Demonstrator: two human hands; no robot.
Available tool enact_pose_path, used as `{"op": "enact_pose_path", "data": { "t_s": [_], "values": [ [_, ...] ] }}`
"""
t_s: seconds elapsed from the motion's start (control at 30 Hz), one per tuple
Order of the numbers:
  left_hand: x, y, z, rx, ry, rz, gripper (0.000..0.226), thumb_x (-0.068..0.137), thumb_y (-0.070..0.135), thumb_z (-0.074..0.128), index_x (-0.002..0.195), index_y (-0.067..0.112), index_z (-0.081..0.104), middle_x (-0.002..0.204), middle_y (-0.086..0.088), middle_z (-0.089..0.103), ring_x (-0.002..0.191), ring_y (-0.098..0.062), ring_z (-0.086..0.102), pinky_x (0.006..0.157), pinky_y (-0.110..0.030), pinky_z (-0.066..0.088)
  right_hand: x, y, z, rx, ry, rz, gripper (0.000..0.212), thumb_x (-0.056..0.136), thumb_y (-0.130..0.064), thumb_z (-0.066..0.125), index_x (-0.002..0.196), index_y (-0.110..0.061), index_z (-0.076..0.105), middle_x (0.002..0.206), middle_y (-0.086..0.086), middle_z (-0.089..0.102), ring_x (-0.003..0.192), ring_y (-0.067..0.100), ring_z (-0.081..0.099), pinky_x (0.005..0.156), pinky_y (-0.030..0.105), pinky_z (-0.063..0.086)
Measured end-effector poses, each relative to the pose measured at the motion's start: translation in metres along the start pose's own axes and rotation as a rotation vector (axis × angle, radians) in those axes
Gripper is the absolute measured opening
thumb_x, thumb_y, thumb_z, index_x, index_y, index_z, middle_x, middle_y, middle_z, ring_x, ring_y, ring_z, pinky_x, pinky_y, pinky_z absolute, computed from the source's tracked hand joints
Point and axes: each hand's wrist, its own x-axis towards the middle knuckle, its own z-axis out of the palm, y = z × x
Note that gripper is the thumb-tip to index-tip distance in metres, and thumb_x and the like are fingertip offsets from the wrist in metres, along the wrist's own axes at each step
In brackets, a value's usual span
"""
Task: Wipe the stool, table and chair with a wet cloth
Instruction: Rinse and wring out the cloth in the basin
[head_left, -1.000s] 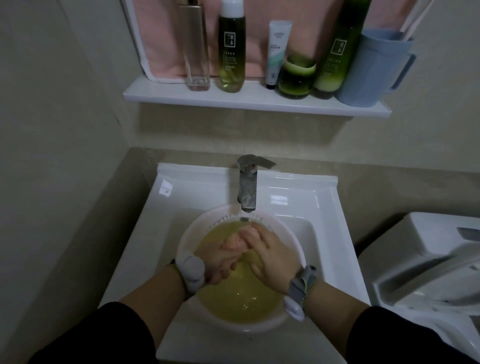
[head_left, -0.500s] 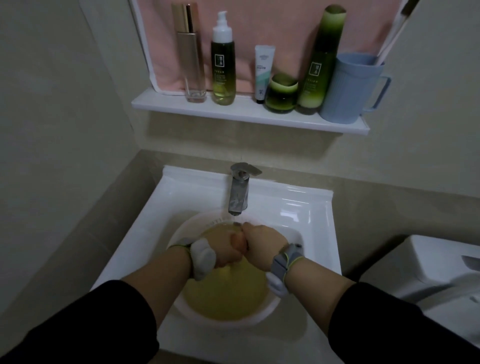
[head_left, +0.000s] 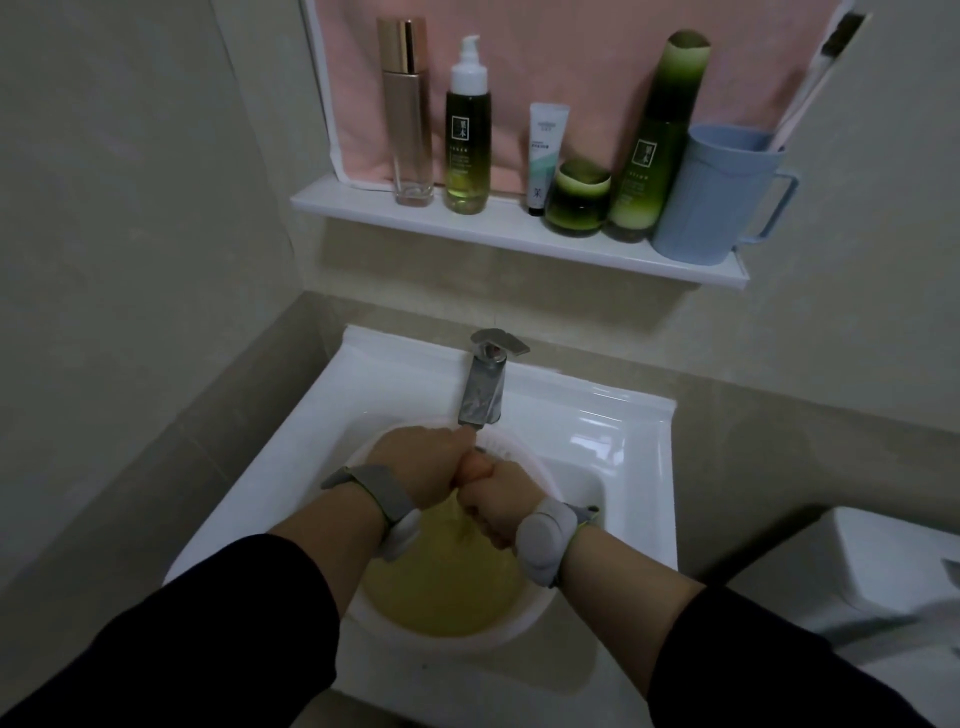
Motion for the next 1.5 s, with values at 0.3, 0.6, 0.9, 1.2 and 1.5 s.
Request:
{"op": "enact_pose_path", "data": {
  "t_s": [0.3, 0.6, 0.9, 1.2, 1.5],
  "values": [
    [-0.008, 0.000, 0.003, -0.138, -0.001, -0.130, 0.034, 0.090, 0.023, 0.050, 0.119, 0.011, 0.037, 0.101, -0.008, 0.060, 0.084, -0.026, 0.062, 0.067, -0.033, 0.047, -0.001, 0.007, 0.001, 0.217, -0.047, 0.093, 0.009, 0.084, -0.002, 0.050, 0.078, -0.007, 0.046, 0.056, 0.006, 0.039, 0.045, 0.017, 0.035, 0.044, 0.025, 0.031],
    [-0.020, -0.004, -0.016, -0.547, 0.015, -0.343, 0.060, 0.073, 0.047, 0.074, 0.116, 0.012, 0.051, 0.111, -0.011, 0.056, 0.098, -0.025, 0.055, 0.087, -0.038, 0.049, -0.009, -0.009, -0.034, -0.069, 0.233, -0.208, 0.036, 0.092, -0.019, 0.055, 0.125, -0.011, 0.041, 0.108, 0.014, 0.060, 0.085, 0.016, 0.052, 0.068, 0.018, 0.039],
    [-0.036, -0.013, -0.037, -1.021, 0.014, -0.545, 0.028, 0.094, 0.022, 0.052, 0.117, 0.010, 0.062, 0.111, -0.016, 0.067, 0.096, -0.028, 0.065, 0.087, -0.035, 0.054, -0.016, -0.039, -0.052, -0.218, 0.350, -0.384, 0.011, 0.085, -0.012, 0.057, 0.094, -0.018, 0.054, 0.092, 0.009, 0.062, 0.082, 0.025, 0.056, 0.069, 0.032, 0.047],
    [-0.043, -0.006, -0.067, -1.123, 0.303, -0.511, 0.022, 0.093, 0.041, 0.049, 0.094, 0.029, 0.068, 0.094, 0.009, 0.070, 0.085, -0.004, 0.064, 0.070, -0.016, 0.047, -0.028, -0.070, -0.054, 0.027, 0.248, -0.480, 0.031, 0.087, -0.001, 0.051, 0.075, -0.029, 0.046, 0.110, 0.025, 0.059, 0.093, 0.046, 0.060, 0.076, 0.059, 0.051],
    [-0.060, -0.020, -0.095, -1.233, 0.317, -0.531, 0.024, 0.080, 0.032, 0.072, 0.068, 0.016, 0.059, 0.057, 0.000, 0.058, 0.050, -0.014, 0.051, 0.046, -0.021, 0.040, -0.021, -0.089, -0.051, -0.034, 0.418, -0.583, 0.026, 0.088, 0.000, 0.051, 0.076, -0.023, 0.052, 0.103, 0.004, 0.041, 0.093, 0.022, 0.047, 0.077, 0.024, 0.041]
  ]
}}
